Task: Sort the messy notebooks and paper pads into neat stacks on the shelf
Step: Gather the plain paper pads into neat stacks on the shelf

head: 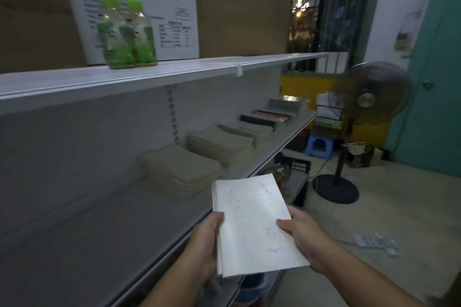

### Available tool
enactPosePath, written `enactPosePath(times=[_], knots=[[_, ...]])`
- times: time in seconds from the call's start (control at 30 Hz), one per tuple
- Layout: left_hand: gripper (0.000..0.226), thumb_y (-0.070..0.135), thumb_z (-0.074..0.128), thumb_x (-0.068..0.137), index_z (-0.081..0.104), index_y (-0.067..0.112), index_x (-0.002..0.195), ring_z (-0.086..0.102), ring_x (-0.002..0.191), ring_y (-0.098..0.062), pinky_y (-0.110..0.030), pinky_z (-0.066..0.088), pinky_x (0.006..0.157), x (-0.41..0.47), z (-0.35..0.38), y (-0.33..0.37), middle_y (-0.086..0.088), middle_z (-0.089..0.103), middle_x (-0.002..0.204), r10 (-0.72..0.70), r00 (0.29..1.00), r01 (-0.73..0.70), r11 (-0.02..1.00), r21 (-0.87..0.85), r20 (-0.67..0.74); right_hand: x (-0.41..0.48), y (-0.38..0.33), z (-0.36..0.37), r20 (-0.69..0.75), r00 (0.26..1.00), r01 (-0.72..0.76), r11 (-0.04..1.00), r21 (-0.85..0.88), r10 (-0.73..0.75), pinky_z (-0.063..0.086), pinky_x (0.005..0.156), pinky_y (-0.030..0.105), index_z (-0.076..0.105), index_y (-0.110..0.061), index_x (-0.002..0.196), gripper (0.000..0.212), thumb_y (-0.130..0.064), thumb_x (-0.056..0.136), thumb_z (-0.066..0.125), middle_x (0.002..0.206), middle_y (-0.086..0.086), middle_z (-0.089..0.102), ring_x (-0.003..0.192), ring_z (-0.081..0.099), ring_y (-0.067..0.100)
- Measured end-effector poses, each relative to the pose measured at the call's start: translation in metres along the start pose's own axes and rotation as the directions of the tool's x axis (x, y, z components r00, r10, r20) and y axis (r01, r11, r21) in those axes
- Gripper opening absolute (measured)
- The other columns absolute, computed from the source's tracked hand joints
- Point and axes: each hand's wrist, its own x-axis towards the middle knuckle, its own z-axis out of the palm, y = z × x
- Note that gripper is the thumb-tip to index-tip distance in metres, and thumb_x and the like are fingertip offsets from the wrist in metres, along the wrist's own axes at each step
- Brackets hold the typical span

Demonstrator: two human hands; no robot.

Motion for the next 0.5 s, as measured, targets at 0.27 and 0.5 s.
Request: enactPosePath(times=[0.27, 0.5], knots=[[0.025, 0.026, 0.046, 0.099, 0.055, 0.009, 0.115, 0.068, 0.087, -0.032, -0.041, 0.056, 0.074, 0.126, 0.071, 0.026, -0.014, 0.070, 0.099, 0.090, 0.996, -0.091, 0.994, 0.053, 0.011, 0.098, -0.041, -0.054, -0.087, 0.996, -0.014, 0.997, -0.078, 0.007, 0.057, 0.072, 0.038, 0.060, -0.021, 0.115, 0.037, -0.001, 0.095, 0.037, 0.098, 0.007, 0.074, 0.087, 0.070, 0.030], [0.041, 0.032, 0.044, 0.100, 0.047, 0.004, 0.131, 0.065, 0.091, -0.029, -0.039, 0.055, 0.077, 0.212, 0.120, 0.057, -0.014, 0.063, 0.114, 0.113, 0.994, -0.112, 0.982, 0.154, 0.002, 0.173, -0.072, -0.100, -0.189, 0.981, -0.047, 0.997, -0.054, 0.036, 0.054, 0.078, 0.046, 0.061, -0.021, 0.117, 0.039, -0.003, 0.094, 0.035, 0.100, 0.012, 0.072, 0.089, 0.069, 0.037]])
